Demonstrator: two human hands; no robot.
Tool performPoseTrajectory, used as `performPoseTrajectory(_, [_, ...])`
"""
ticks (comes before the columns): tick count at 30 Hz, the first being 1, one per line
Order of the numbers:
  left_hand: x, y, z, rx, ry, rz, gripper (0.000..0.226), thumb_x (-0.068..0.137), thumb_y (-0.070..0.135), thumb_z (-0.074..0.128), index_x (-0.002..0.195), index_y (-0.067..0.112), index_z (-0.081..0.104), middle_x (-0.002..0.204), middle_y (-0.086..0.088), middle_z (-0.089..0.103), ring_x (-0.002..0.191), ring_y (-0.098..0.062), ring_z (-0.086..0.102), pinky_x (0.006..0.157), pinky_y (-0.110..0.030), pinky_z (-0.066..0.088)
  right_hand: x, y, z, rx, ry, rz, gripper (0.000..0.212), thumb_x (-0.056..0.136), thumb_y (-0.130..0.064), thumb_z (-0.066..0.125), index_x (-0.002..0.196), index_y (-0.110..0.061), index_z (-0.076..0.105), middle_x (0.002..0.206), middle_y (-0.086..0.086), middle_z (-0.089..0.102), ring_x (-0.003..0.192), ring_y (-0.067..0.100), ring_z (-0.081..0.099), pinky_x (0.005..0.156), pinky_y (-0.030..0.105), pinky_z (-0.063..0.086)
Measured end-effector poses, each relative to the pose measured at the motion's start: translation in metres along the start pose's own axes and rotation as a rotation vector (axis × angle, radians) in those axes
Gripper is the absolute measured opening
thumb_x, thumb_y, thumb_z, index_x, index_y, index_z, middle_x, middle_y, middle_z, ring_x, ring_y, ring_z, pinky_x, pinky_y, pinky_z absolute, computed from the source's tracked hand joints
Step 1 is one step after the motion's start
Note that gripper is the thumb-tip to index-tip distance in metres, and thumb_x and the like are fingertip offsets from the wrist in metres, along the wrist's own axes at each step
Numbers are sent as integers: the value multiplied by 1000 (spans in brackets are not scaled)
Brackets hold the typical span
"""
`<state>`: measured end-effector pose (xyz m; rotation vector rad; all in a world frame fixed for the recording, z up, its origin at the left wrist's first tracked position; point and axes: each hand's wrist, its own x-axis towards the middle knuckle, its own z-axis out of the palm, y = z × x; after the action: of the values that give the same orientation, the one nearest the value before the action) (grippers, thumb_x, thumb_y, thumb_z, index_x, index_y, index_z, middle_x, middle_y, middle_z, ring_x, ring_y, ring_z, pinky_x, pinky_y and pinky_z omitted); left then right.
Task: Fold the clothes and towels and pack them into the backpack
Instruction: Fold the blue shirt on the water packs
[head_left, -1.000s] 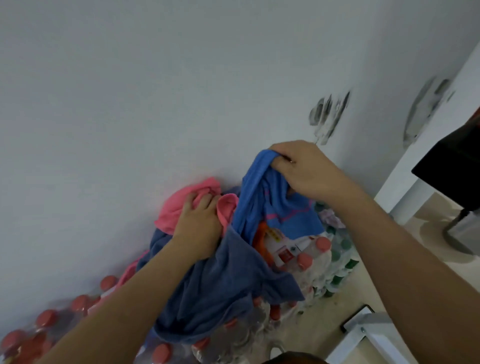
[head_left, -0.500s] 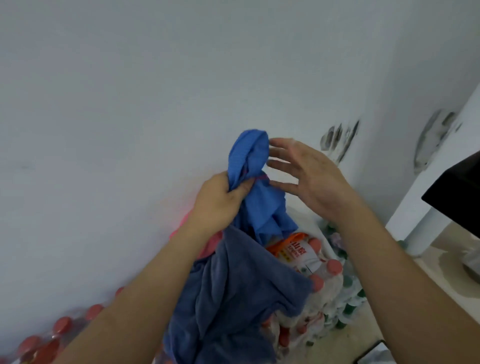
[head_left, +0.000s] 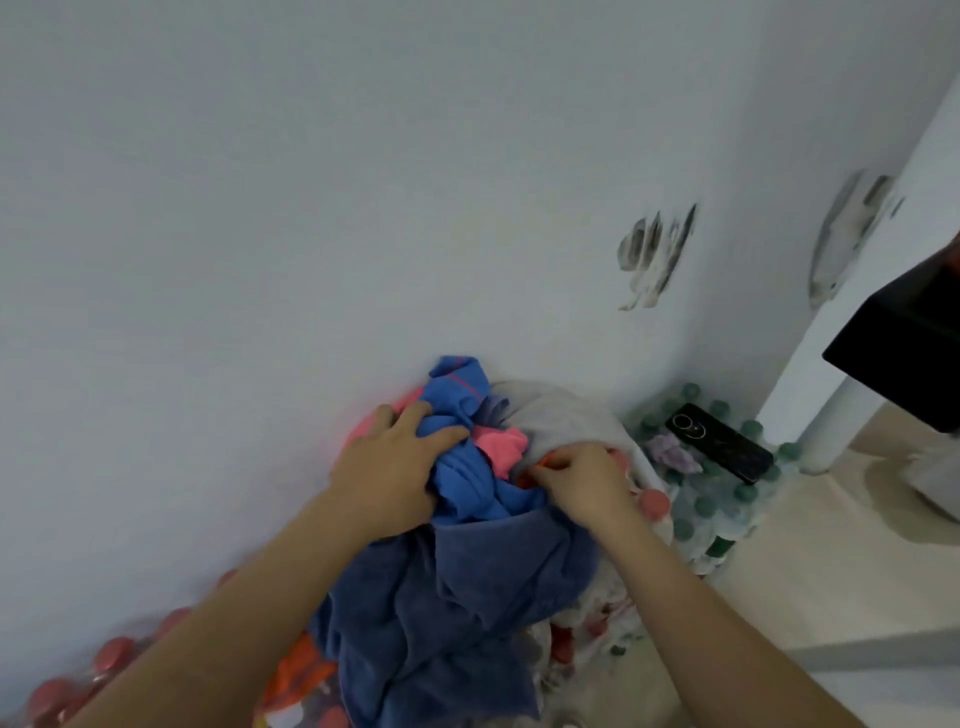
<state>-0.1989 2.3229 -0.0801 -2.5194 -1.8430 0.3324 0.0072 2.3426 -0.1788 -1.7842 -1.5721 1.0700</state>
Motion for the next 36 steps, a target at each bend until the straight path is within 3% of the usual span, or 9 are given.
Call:
performPoseTrajectory(9, [4,-9,18,48,138,-140,65,79,36,66,137,38,38,144,-3,33,117,-29,43,86,-39,48,7,-60,-46,169,290,-220,13,80,-13,70,69,-18,65,66,-3,60,68,17,56,70,30,45])
performPoseTrajectory(14, [16,-6,20,-36,144,-175,49,88,30,54,134,39,41,135,-3,38,116,-27,48,91,-38,44,4,-72,-46,-282,127,-273,15,85,-24,62,92,-14,53,99,6,48,93,30,55,78,32,40])
performPoseTrajectory(17, [17,-18,7,-485,221,-217,34,84,28,57,118,27,61,115,-8,60,102,-30,60,85,-37,48,-11,-74,-30,-242,-33,-316,44,84,-39,64,115,-21,40,118,3,45,102,26,56,81,32,42])
performPoseTrajectory(21, [-1,-30,-39,-1511,414,-408,28,90,32,64,96,5,69,96,-17,72,93,-32,68,84,-48,55,-34,-98,-6,-62,-234,-410,94,68,-70,61,145,-41,16,147,-14,37,130,7,42,107,37,38])
performPoseTrajectory(26, [-44,-30,-87,-1944,511,-151,21,97,19,50,106,4,63,102,-12,72,97,-25,68,88,-40,55,-63,-154,10,266,-120,-516,60,80,-31,74,133,-28,47,128,-15,56,114,-3,54,92,20,47])
performPoseTrajectory(28, [-66,-41,-99,-1985,607,-132,13,95,11,53,98,6,64,94,-10,73,89,-23,70,81,-37,57,-79,-175,10,428,-68,-483,25,86,-12,68,107,-25,62,101,-13,68,89,-8,63,72,15,50])
performPoseTrajectory(30, [-88,-62,-105,-1927,722,-146,11,88,5,62,99,5,62,96,-12,71,89,-24,69,81,-39,56,-96,-195,7,490,-61,-485,26,89,1,61,91,-24,68,85,-11,73,80,-3,66,67,18,51])
performPoseTrajectory(33, [-126,-96,-106,-1743,846,-200,43,69,8,76,106,19,57,106,-14,63,92,-27,65,80,-42,54,-125,-226,1,591,-150,-506,27,91,2,56,86,-18,75,90,0,75,86,16,71,71,28,55])
performPoseTrajectory(36, [-163,-118,-102,-1419,892,-246,36,74,-4,69,92,26,63,86,-7,62,75,-19,60,65,-32,48,-155,-257,-2,670,-177,-524,24,92,-5,55,83,-14,75,89,11,74,82,25,70,73,38,58])
